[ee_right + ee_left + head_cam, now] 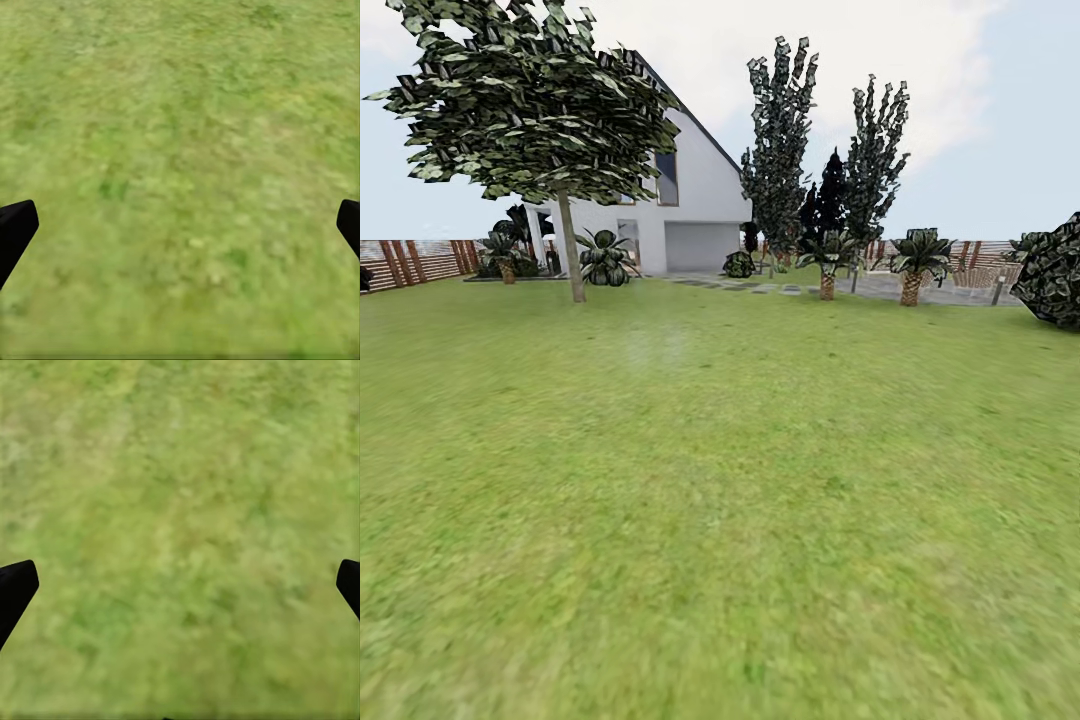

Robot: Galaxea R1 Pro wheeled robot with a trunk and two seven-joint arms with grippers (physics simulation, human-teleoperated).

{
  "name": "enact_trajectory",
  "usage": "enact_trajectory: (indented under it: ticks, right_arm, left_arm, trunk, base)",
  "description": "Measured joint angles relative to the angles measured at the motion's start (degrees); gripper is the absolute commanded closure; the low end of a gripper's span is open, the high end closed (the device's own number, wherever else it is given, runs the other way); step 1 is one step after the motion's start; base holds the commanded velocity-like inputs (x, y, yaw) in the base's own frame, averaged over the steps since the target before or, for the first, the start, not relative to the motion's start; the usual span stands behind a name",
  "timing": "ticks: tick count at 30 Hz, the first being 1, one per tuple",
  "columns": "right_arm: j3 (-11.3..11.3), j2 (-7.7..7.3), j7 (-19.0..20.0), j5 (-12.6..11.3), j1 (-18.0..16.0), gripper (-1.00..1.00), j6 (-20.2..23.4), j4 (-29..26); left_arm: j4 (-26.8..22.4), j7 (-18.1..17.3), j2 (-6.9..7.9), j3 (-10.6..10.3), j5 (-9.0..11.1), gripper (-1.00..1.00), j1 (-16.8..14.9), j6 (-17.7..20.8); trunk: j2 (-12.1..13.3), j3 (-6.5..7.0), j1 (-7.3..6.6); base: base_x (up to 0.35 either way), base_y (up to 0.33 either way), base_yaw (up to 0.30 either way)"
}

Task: Take the three Easter eggs out of the wicker basket on the lawn in the garden, then place them on the lawn next to a single tree (choose any tree) so that all three eggs are next to the same tree and none are left in the basket.

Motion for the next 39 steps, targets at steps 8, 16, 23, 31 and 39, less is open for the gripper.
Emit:
enact_trajectory:
  ticks: [8, 16, 23, 31, 39]
  right_arm:
    - [-0.1, 0.0, 0.2, -0.2, 0.0, -1.0, -4.1, 0.2]
    - [-0.1, 0.01, 0.2, -0.1, 0.0, -1.0, -5.2, 0.3]
    - [-0.1, -0.01, 0.2, -0.1, 0.0, -1.0, -5.2, 0.3]
    - [0.0, -0.01, 0.2, -0.1, 0.0, -1.0, -5.2, 0.4]
    - [0.0, -0.06, 0.0, 0.0, 0.0, -1.0, -5.1, 0.5]
  left_arm:
    - [0.0, 0.0, 0.03, 0.0, 0.0, -1.0, 0.0, 0.0]
    - [-0.1, 0.0, 0.03, 0.0, 0.0, -1.0, 0.0, 0.0]
    - [0.0, 0.0, 0.03, 0.0, 0.0, -1.0, 0.0, 0.0]
    - [0.0, 0.0, 0.03, 0.0, 0.0, -1.0, 0.0, 0.0]
    - [0.0, 0.0, 0.04, 0.0, 0.0, -1.0, 0.0, -0.1]
  trunk:
    - [0.0, 0.0, -0.01]
    - [0.0, 0.0, -0.03]
    - [0.0, 0.03, -0.03]
    - [0.0, 0.26, -0.03]
    - [0.0, 0.29, -0.03]
  base:
    - [0.04, 0.023, 0.0]
    - [0.285, 0.158, 0.0]
    - [0.316, 0.125, -0.05]
    - [0.324, 0.02, -0.234]
    - [0.328, 0.0, -0.12]
